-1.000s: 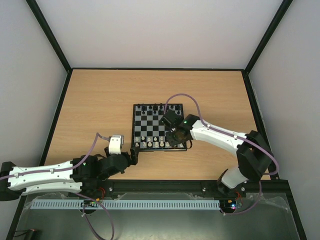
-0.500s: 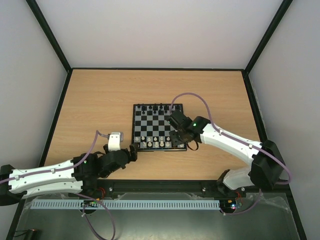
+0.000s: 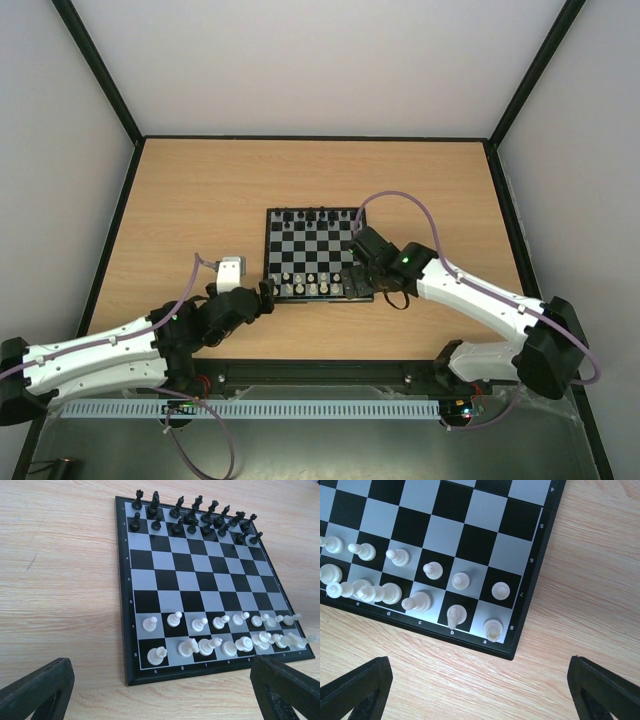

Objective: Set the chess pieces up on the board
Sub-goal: Reset both arms

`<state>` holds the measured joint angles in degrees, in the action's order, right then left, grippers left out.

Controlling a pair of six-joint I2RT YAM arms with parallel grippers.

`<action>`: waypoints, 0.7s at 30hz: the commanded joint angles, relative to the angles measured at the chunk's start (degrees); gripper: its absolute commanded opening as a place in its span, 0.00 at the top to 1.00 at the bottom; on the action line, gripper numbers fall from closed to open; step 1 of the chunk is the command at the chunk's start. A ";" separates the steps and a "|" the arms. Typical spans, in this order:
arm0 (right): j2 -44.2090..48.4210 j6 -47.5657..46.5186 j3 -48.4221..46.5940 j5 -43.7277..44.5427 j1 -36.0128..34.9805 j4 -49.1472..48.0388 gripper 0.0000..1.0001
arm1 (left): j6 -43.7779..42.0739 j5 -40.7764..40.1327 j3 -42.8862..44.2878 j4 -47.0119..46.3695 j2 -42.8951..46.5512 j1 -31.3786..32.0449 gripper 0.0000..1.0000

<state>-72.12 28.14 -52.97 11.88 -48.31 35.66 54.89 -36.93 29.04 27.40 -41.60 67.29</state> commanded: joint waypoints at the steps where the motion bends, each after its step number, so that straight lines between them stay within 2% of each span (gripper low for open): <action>1: 2.20 1.18 1.62 1.33 0.41 0.72 0.02 | -2.94 2.03 -0.11 -1.95 0.46 -2.47 0.01; 14: 6.78 4.16 3.17 5.39 0.76 -0.88 0.01 | -4.84 2.73 -0.12 -4.34 0.13 -4.75 0.01; 21: 7.40 5.24 5.46 4.83 1.11 -5.19 0.01 | -6.95 3.32 0.57 -6.20 -0.88 -5.76 0.00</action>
<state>-65.87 32.01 -49.69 16.05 -47.72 32.71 50.04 -33.98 29.02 22.52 -41.69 62.41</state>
